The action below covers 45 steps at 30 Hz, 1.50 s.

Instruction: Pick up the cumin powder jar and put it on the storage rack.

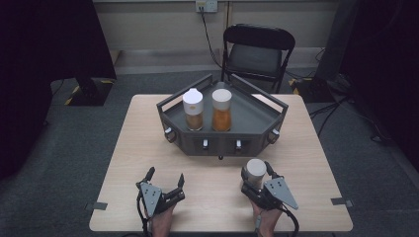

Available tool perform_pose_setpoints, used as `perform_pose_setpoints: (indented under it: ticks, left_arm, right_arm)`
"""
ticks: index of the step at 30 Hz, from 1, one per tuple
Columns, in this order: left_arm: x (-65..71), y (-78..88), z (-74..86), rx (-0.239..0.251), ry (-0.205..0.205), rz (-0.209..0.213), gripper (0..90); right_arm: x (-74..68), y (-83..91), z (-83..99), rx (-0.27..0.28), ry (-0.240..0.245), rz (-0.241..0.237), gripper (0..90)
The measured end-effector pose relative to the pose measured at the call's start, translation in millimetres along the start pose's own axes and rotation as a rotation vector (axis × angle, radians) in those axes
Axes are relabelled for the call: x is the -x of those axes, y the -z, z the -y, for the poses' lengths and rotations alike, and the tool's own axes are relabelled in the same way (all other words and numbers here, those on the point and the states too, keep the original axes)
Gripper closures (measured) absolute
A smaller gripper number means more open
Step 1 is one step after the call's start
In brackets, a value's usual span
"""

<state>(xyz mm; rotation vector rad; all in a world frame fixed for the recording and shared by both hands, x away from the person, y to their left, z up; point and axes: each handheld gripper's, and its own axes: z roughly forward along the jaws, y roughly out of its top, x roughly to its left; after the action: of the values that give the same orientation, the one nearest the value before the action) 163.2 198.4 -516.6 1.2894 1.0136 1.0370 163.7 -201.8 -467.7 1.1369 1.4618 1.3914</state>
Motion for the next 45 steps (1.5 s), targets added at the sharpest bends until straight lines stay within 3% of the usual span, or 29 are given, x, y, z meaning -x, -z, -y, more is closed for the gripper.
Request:
perform_pose_setpoints:
  ticks: [16,45]
  left_arm:
    - [0.6,0.0,-0.1,-0.001,0.000,-0.004,0.6]
    - [0.5,0.0,-0.1,-0.001,0.000,-0.003,0.6]
  right_arm:
    - [8.3,2.6,6.7,-0.032,-0.026,-0.030,31.2]
    - [4.3,2.7,0.3,-0.027,0.012,-0.024,33.7]
